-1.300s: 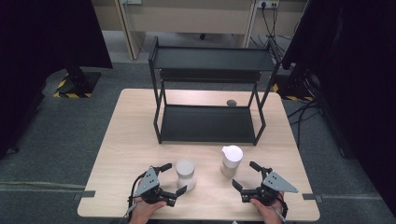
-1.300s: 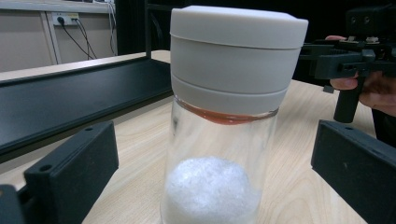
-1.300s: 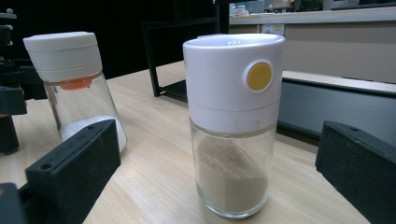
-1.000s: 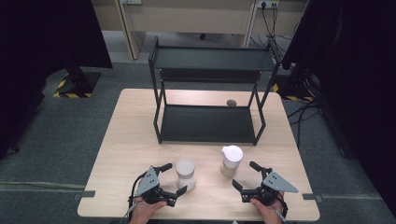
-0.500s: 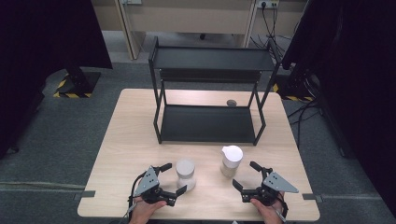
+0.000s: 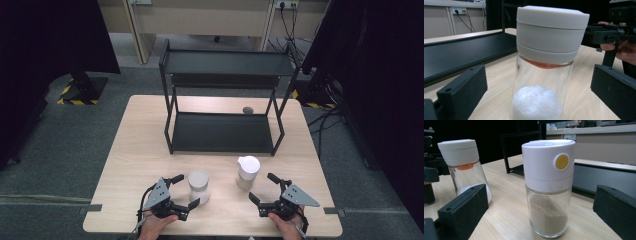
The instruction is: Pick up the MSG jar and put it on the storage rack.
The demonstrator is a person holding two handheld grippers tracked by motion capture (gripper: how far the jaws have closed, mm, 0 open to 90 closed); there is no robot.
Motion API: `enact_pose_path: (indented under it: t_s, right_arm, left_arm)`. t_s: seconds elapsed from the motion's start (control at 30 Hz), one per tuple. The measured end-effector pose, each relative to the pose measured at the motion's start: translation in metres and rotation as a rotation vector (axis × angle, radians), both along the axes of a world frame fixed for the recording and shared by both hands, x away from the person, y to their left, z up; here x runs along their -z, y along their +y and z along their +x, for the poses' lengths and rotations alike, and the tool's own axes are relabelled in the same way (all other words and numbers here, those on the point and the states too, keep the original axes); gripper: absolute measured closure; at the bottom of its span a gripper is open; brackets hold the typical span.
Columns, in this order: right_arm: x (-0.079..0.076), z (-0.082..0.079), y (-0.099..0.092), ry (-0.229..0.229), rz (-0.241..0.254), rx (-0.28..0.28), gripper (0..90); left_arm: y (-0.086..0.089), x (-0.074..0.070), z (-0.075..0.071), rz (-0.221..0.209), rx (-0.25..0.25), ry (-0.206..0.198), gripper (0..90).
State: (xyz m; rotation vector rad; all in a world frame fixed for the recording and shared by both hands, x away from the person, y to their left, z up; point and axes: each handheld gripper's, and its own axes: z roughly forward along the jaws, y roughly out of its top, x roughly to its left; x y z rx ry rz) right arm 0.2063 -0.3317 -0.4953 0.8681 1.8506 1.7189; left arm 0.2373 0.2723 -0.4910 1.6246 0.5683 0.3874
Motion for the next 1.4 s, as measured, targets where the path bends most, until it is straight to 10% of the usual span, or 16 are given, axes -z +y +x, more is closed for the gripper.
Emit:
enact_pose_path:
  t_s: [0.93, 1.4]
  right_arm:
    - [0.002, 0.000, 0.000, -0.001, 0.007, 0.000, 0.4]
    - [0.002, 0.001, 0.000, -0.002, 0.008, -0.003, 0.4]
  left_arm:
    - [-0.014, -0.006, 0.007, 0.010, 0.031, -0.010, 1.0]
    - [-0.024, -0.010, 0.019, 0.038, 0.051, -0.019, 15.1]
